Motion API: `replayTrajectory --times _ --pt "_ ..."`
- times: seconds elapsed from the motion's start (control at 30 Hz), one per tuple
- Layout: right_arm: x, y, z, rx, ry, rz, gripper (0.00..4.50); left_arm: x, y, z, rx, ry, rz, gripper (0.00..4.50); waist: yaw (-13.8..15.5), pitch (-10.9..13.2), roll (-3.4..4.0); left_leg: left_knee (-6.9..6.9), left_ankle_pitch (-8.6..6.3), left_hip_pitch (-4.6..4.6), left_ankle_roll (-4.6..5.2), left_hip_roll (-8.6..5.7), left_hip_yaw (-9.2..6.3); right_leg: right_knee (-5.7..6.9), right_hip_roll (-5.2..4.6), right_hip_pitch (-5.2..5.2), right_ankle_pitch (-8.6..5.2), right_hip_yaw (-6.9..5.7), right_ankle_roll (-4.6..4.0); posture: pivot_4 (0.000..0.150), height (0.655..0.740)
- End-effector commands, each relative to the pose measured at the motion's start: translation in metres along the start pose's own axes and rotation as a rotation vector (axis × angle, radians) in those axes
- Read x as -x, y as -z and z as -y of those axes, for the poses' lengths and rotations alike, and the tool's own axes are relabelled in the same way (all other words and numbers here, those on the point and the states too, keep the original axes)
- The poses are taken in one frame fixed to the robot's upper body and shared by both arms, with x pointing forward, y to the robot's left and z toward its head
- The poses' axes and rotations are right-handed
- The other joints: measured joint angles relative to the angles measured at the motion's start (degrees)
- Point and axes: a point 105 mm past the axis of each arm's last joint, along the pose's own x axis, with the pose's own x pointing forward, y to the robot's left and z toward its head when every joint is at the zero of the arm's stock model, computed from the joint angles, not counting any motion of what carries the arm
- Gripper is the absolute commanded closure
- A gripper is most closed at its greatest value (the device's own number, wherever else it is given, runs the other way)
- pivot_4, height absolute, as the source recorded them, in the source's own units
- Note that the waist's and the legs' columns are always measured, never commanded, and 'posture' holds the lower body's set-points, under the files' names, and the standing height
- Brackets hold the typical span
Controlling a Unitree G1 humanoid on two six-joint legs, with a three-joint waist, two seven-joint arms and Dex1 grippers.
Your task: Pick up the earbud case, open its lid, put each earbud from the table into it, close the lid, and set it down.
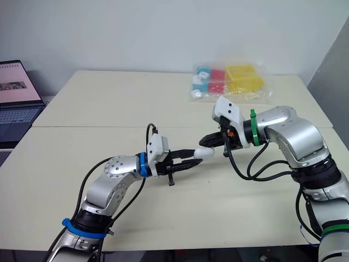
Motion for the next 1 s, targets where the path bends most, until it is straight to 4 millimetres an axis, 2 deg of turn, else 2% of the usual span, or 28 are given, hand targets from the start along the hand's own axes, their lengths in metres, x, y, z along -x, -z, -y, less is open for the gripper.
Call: replayTrajectory --times 0.03,0.37,0.43,0.5,0.6,0.83,1.0 --pt "0.0 0.003 -0.006 0.039 -0.001 -0.013 4.5 -0.002 -0.024 -0.002 -0.05 -0.014 0.067 3.72 0.0 0.0 0.0 0.0 0.0 0.0 0.0 0.0 0.0 0.0 0.0 0.0 0.0 -0.01 0.0 0.15 0.7359" --pt "0.004 0.008 -0.001 0.076 0.101 0.006 4.5 -0.002 -0.022 -0.005 0.07 -0.015 0.053 3.72 0.0 0.0 0.0 0.02 0.0 0.01 0.0 0.0 -0.01 0.02 0.0 0.01 0.0 0.0 0.01 0.15 0.7359" --pt "0.016 0.005 0.0 0.096 0.139 0.025 4.5 -0.001 -0.008 -0.007 0.246 -0.036 -0.008 3.72 0.03 0.0 0.0 0.02 0.0 0.01 0.0 0.0 -0.03 0.02 0.01 0.02 0.0 -0.02 0.0 0.15 0.7359" --pt "0.027 0.008 0.003 0.141 0.241 0.038 4.5 -0.002 0.018 -0.006 0.419 -0.043 -0.114 3.72 0.04 0.0 -0.01 0.01 0.0 0.0 0.0 -0.01 -0.03 0.01 0.01 0.02 0.0 -0.02 0.01 0.15 0.7359" --pt "0.031 0.018 -0.002 0.176 0.313 0.036 4.5 -0.004 0.036 -0.008 0.583 -0.071 -0.211 3.72 0.13 0.0 -0.02 0.02 0.0 0.0 0.0 -0.04 -0.06 -0.02 0.0 0.07 -0.02 -0.04 0.06 0.15 0.7359" --pt "0.027 0.038 -0.023 0.127 0.331 0.013 4.5 -0.002 0.05 -0.012 0.797 -0.081 -0.32 3.72 -0.18 0.01 -0.04 0.03 0.0 0.06 -0.01 -0.03 -0.07 0.04 0.02 0.07 -0.02 -0.03 0.06 0.15 0.7359" --pt "0.026 0.049 -0.029 0.089 0.351 -0.006 4.5 0.006 0.063 -0.026 0.827 -0.154 -0.387 3.72 -0.17 0.01 -0.04 0.03 0.01 0.14 -0.01 -0.02 -0.11 0.07 0.04 0.13 -0.01 -0.05 0.06 0.15 0.7359"
